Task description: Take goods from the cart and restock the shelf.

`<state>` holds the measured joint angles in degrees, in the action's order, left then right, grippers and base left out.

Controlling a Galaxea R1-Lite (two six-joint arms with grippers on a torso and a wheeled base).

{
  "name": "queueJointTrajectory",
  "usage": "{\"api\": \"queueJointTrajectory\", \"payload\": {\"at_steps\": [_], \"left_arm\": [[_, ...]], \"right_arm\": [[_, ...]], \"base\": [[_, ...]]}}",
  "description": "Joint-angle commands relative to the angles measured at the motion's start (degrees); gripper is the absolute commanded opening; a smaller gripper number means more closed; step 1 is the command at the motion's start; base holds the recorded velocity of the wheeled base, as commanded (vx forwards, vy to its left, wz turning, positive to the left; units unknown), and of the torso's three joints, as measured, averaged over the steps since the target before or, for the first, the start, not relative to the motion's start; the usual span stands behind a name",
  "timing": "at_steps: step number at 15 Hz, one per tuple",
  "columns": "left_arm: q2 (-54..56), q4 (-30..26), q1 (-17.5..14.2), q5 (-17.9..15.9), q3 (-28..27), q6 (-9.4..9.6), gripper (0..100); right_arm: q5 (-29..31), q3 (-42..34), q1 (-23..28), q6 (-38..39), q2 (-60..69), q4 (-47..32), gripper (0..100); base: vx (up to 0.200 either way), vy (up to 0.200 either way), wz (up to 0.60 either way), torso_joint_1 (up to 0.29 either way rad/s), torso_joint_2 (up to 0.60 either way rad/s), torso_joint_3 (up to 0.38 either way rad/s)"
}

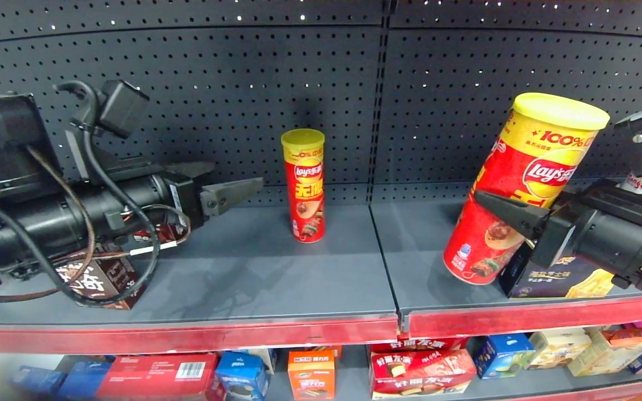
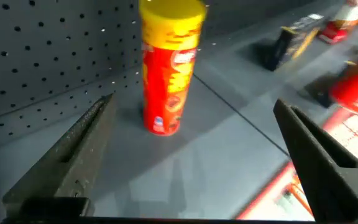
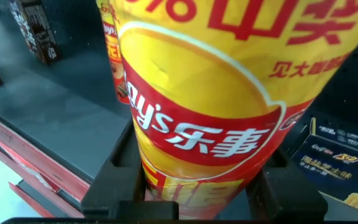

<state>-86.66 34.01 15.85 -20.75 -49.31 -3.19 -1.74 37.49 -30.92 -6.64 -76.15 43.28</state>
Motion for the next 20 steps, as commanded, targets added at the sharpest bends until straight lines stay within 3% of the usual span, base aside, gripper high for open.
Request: {"api": "queueJointTrajectory", "payload": {"at_steps": [1, 4, 5, 9, 13, 16, 20], "left_arm": [[-6.7, 0.6, -0.6, 0.1, -2.0, 0.03, 100], [-10.3, 3.1, -0.8, -0.3, -2.4, 0.03, 100], [-12.7, 6.2, -0.9, -0.7, -3.1, 0.03, 100], [-17.5, 8.1, -0.7, -4.7, -5.4, 0.03, 100], [-23.3, 13.6, -0.6, -5.7, -7.0, 0.03, 100], [-25.7, 14.2, -0.8, -9.4, -8.3, -0.06, 100], [-30.6, 14.2, -1.1, -9.9, -15.9, -0.06, 100]], "right_arm": [[0.0, 0.2, 0.1, 0.0, 0.1, 0.0, 0], [-0.2, 0.6, 0.8, 0.0, 0.1, 0.0, 0], [-0.2, 0.5, 0.8, 0.0, 0.1, 0.0, 0], [-0.4, 1.0, 0.8, 0.1, -0.5, 0.0, 0], [-0.5, 1.4, 0.8, 0.1, -1.4, 0.1, 0], [-0.6, 1.5, 0.8, 0.1, -2.0, 0.2, 0], [-2.1, 1.8, 0.8, 0.1, -3.1, 0.6, 0]], "base": [[0.000, 0.000, 0.00, 0.000, 0.00, 0.000], [0.000, 0.000, 0.00, 0.000, 0.00, 0.000], [0.000, 0.000, 0.00, 0.000, 0.00, 0.000], [0.000, 0.000, 0.00, 0.000, 0.00, 0.000], [0.000, 0.000, 0.00, 0.000, 0.00, 0.000], [0.000, 0.000, 0.00, 0.000, 0.00, 0.000], [0.000, 0.000, 0.00, 0.000, 0.00, 0.000]]}}
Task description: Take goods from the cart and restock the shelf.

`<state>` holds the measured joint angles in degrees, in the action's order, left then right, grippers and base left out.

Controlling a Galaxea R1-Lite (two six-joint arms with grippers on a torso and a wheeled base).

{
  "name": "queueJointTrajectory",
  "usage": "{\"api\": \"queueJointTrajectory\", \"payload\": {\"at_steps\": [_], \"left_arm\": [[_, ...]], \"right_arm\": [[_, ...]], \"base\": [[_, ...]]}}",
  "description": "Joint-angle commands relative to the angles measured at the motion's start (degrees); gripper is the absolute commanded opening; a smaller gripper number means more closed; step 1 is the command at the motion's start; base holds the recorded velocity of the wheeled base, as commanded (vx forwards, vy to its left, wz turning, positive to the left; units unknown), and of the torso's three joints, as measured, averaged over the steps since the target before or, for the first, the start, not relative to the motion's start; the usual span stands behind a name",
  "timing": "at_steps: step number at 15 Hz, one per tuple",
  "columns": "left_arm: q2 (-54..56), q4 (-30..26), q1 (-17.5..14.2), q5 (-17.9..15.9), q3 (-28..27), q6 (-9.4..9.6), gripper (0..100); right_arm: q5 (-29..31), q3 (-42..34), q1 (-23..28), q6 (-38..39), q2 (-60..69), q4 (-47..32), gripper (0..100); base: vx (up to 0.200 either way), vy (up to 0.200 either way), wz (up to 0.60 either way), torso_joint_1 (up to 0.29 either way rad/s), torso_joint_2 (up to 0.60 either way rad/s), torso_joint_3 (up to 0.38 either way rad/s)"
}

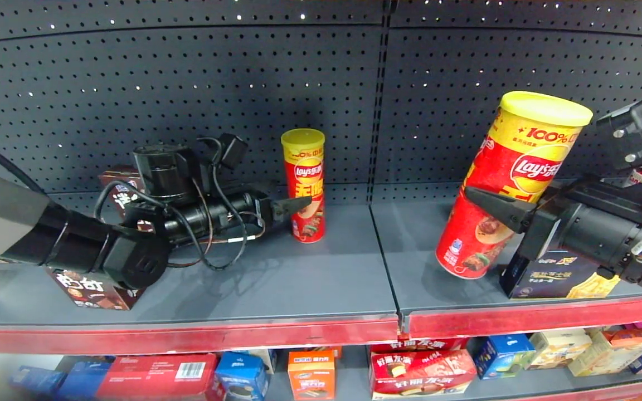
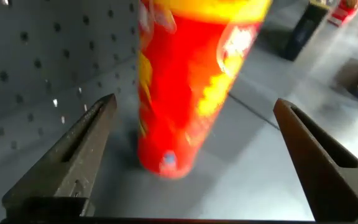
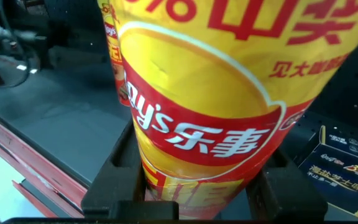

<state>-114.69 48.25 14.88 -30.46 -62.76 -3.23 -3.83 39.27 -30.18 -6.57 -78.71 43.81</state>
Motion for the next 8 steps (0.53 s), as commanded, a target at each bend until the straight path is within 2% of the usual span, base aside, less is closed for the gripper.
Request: {"api": "queueJointTrajectory", "payload": {"at_steps": [1, 3, 5, 8], "left_arm": [[-3.4, -0.4, -0.2, -1.1, -4.4, -0.11, 100], [-4.8, -0.5, -0.2, -4.3, -6.9, -0.20, 100], [-5.5, -0.4, 0.1, -4.7, -7.5, -0.20, 100], [-6.4, -0.2, 0.0, -7.3, -8.5, -0.29, 100]], "right_arm": [[0.0, 0.2, -0.1, 0.0, -0.7, 0.0, 0], [-0.1, 0.4, 0.0, 0.1, -1.1, 0.0, 0], [-0.1, 0.8, 0.0, 0.4, -1.5, 0.0, 0], [-1.0, 0.7, 0.0, 0.4, -1.4, 0.0, 0]], "base": [[0.000, 0.000, 0.00, 0.000, 0.00, 0.000], [0.000, 0.000, 0.00, 0.000, 0.00, 0.000], [0.000, 0.000, 0.00, 0.000, 0.00, 0.000], [0.000, 0.000, 0.00, 0.000, 0.00, 0.000]]}}
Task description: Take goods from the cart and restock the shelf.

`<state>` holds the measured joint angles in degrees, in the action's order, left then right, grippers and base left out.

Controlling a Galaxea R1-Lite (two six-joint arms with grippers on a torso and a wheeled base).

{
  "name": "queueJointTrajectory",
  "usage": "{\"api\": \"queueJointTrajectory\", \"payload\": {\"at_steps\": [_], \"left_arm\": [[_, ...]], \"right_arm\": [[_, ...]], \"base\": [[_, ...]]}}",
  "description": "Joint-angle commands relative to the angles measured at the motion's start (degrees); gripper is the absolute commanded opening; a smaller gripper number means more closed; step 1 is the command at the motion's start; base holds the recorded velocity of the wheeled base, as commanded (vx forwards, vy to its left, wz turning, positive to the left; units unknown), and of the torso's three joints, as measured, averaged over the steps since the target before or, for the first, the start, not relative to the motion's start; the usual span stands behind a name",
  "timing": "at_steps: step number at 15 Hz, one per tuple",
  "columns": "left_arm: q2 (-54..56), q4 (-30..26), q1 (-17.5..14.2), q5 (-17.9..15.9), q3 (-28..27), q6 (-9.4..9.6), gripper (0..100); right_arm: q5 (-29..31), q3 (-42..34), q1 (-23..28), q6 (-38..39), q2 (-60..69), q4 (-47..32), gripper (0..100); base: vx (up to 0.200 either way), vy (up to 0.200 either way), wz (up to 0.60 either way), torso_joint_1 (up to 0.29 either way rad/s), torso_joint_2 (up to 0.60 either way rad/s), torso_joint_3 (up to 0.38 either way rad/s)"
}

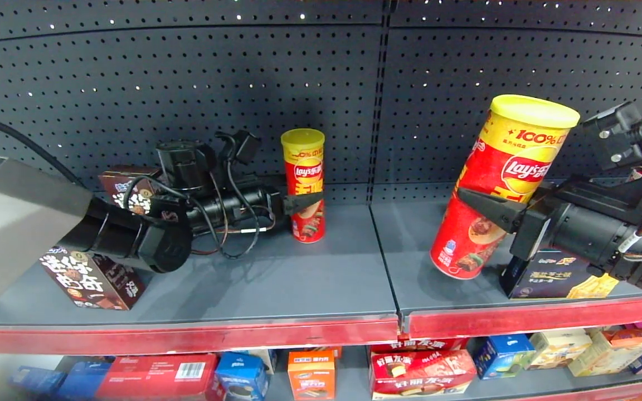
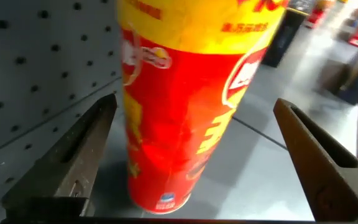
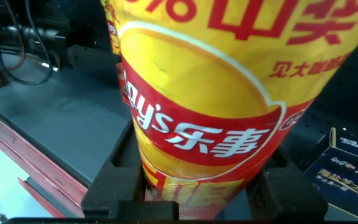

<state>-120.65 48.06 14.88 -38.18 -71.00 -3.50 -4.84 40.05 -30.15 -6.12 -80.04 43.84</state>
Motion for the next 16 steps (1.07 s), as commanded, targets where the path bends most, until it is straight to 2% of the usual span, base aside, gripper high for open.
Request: {"api": "queueJointTrajectory", "payload": {"at_steps": [1, 5, 7, 9, 13, 14, 16], "left_arm": [[-1.2, -0.2, -0.1, -1.7, -1.8, -0.02, 100], [-3.7, -0.4, -0.1, -3.0, -6.3, -0.37, 100], [-4.2, -0.5, 0.0, -4.2, -7.0, -0.46, 100], [-4.4, -0.4, 0.3, -4.2, -7.0, -1.51, 100], [-5.6, 0.0, 0.6, -4.4, -7.8, -1.51, 100], [-5.9, 0.2, 0.6, -4.4, -7.8, -1.51, 0], [-5.7, -0.4, 1.0, -4.0, -8.1, -1.60, 0]], "right_arm": [[-0.2, 0.0, 0.0, 0.0, -0.1, 0.1, 0], [-0.2, 0.0, 0.0, 0.0, 0.0, 0.0, 0], [-0.2, 0.0, 0.0, 0.1, -0.1, 0.0, 0], [-0.2, -0.1, 0.0, 0.1, -0.2, 0.1, 0], [-0.2, -0.4, -0.1, 0.8, -0.1, 0.1, 0], [-0.2, -0.6, 0.0, 0.8, 0.2, 0.1, 0], [-0.2, -0.8, 0.0, 0.8, 0.3, 0.1, 0]], "base": [[0.000, 0.000, 0.00, 0.000, 0.00, 0.000], [0.000, 0.000, 0.00, 0.000, 0.00, 0.000], [0.000, 0.000, 0.00, 0.000, 0.00, 0.000], [0.000, 0.000, 0.00, 0.000, 0.00, 0.000], [0.000, 0.000, 0.00, 0.000, 0.00, 0.000], [0.000, 0.000, 0.00, 0.000, 0.00, 0.000], [0.000, 0.000, 0.00, 0.000, 0.00, 0.000]]}}
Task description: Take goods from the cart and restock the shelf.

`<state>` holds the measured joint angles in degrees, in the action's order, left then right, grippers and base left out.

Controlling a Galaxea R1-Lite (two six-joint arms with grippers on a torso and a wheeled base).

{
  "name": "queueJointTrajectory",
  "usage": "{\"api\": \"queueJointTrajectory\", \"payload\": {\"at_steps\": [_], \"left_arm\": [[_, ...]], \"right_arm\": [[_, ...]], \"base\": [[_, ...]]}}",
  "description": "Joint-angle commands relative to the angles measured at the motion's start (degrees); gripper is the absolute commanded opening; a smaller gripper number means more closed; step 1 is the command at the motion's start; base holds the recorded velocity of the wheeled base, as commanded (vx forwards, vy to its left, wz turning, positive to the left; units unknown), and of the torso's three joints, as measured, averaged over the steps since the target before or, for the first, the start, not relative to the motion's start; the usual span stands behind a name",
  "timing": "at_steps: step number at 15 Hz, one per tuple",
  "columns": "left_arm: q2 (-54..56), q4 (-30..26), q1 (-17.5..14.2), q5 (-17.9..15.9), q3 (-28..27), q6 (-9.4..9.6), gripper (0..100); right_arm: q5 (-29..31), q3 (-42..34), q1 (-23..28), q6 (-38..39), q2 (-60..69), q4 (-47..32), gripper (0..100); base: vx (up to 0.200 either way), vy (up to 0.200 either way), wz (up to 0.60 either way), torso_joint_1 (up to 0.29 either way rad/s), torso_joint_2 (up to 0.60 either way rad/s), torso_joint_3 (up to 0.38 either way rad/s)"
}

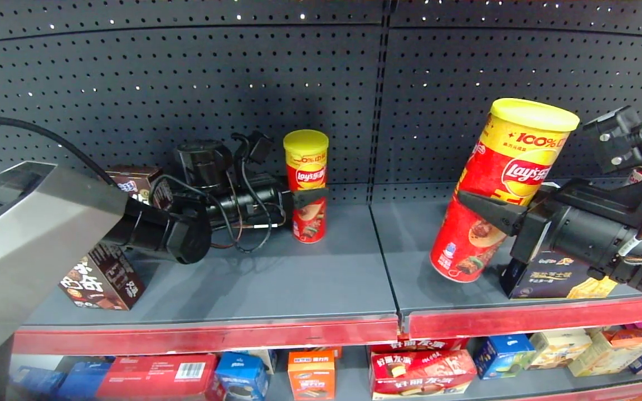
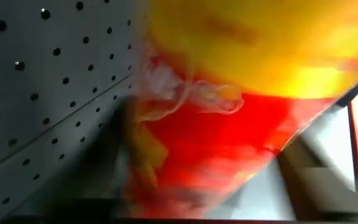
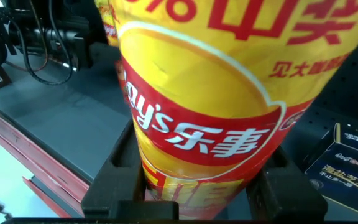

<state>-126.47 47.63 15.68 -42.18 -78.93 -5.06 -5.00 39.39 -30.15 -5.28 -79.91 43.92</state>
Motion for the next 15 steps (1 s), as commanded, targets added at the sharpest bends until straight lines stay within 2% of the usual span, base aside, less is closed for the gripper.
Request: {"api": "queueJointTrajectory", "payload": {"at_steps": [1, 4, 7, 10, 11, 14, 15], "left_arm": [[0.2, 0.0, 0.3, 0.1, -0.2, -0.04, 0], [2.7, 0.1, 1.1, 1.3, 1.4, -0.57, 0], [10.4, 0.0, 2.3, 1.4, 3.8, -4.78, 0], [17.5, 0.4, 4.4, 1.3, 12.4, -4.87, 0], [20.3, 0.9, 5.6, 1.4, 17.9, -4.43, 0], [22.1, 7.2, 7.7, 1.4, 26.1, -4.35, 0], [22.1, 8.4, 8.1, 1.4, 27.3, -4.35, 0]], "right_arm": [[0.0, -0.3, 0.0, 0.0, 0.2, 0.0, 0], [0.0, -1.7, -0.1, -0.1, 1.1, 0.1, 0], [0.1, -3.7, 0.0, -0.1, 3.0, 0.1, 0], [0.1, -3.6, 0.0, -0.1, 3.7, 0.0, 0], [0.2, -3.7, 0.0, -0.1, 3.8, 0.0, 0], [0.2, -3.5, 0.0, -0.2, 3.8, 0.0, 0], [0.2, -3.4, 0.0, -0.2, 3.8, 0.0, 0]], "base": [[0.000, 0.000, 0.00, 0.000, 0.00, 0.000], [0.000, 0.000, 0.00, 0.000, 0.00, 0.000], [0.000, 0.000, 0.00, 0.000, 0.00, 0.000], [0.000, 0.000, 0.00, 0.000, 0.00, 0.000], [0.000, 0.000, 0.00, 0.000, 0.00, 0.000], [0.000, 0.000, 0.00, 0.000, 0.00, 0.000], [0.000, 0.000, 0.00, 0.000, 0.00, 0.000]]}}
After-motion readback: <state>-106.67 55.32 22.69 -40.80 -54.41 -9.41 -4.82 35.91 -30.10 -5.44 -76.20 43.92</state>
